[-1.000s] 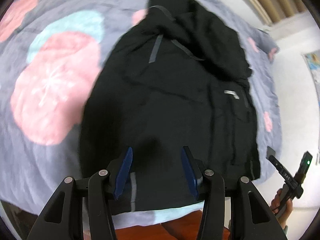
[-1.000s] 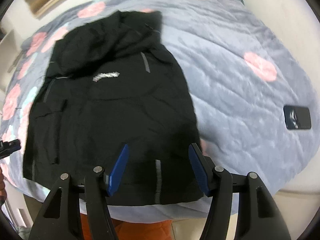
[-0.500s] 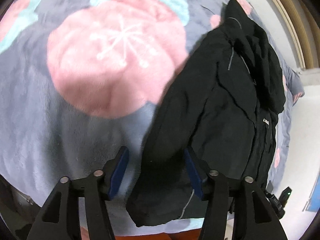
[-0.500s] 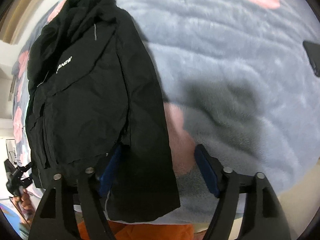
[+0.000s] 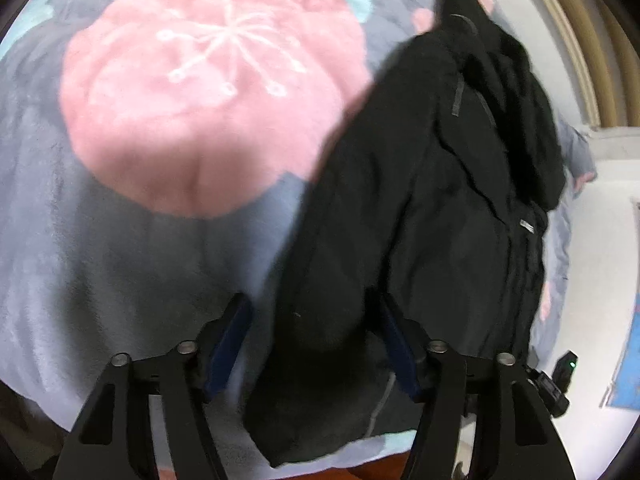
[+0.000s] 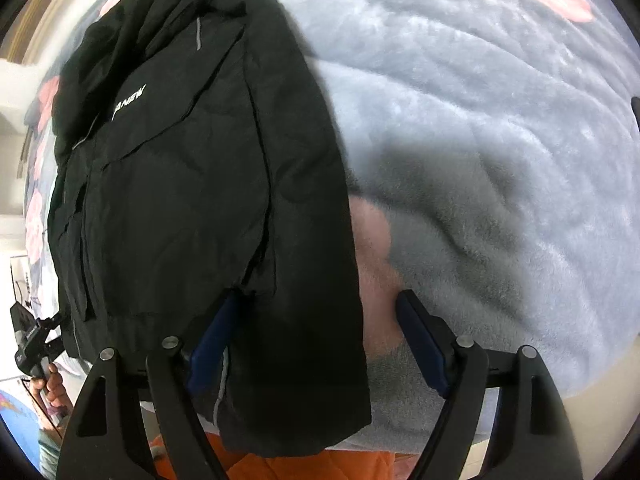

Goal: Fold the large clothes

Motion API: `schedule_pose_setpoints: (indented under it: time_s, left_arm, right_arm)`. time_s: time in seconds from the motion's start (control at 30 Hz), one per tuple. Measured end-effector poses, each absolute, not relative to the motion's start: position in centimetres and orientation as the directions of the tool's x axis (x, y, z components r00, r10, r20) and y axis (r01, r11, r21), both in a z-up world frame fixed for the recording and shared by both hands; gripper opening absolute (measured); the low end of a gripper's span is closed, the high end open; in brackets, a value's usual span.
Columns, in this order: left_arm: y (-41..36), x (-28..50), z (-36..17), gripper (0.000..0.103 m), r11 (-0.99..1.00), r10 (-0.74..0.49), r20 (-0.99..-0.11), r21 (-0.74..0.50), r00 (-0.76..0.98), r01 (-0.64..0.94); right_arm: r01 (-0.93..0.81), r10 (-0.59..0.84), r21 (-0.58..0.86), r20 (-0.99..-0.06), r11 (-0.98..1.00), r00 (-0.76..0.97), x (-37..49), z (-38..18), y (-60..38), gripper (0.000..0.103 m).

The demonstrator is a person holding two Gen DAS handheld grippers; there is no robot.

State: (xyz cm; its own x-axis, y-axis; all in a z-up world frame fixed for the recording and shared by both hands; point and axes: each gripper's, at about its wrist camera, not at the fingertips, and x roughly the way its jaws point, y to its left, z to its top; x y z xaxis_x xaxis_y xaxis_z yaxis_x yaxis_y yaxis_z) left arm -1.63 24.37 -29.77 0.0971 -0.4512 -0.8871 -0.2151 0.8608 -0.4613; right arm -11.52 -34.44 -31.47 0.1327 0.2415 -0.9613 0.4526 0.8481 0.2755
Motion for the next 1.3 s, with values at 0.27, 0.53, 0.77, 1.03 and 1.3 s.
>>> schedule_pose_setpoints:
  time_s: [0.27, 0.53, 0.77, 1.03, 1.3]
  left_arm:
    - [22.5, -2.4, -28.3, 0.031, 0.848, -0.499, -0.86, -0.51, 0.107, -0.143]
    - [21.7, -2.4, -30.6, 0.048, 0.838, -0.521, -0.852, -0.521, 0.046, -0.16]
    - [19.9, -1.9, -29.5, 0.04, 0.866, -0.485, -0.873, -0.487, 0.046, -0.117]
    - [19.3, -0.7, -29.9, 0.038, 0.868, -0.488, -0.873, -0.486, 0.001, -0.099]
    - [19.2, -0.1, -29.9, 0.045, 0.879, -0.467, -0.884, -0.464, 0.002, -0.105]
  right_arm:
    - [0.348, 0.27, 0.302, -0.953, 0.888, 0.137, -11.5, -30.6, -32.8, 0.061]
    - [0.383, 0.38, 0.394, -0.918, 0.836, 0.116, -12.1, -31.8, -34.1, 0.064]
    - [0.394, 0.412, 0.418, -0.905, 0.819, 0.103, -11.9, -31.5, -34.1, 0.066]
    - [0.405, 0.436, 0.428, -0.896, 0.808, 0.077, -11.3, -31.7, -34.4, 0.067]
    - [0.431, 0.397, 0.384, -0.916, 0.817, 0.063, -10.8, -31.2, -34.3, 0.03]
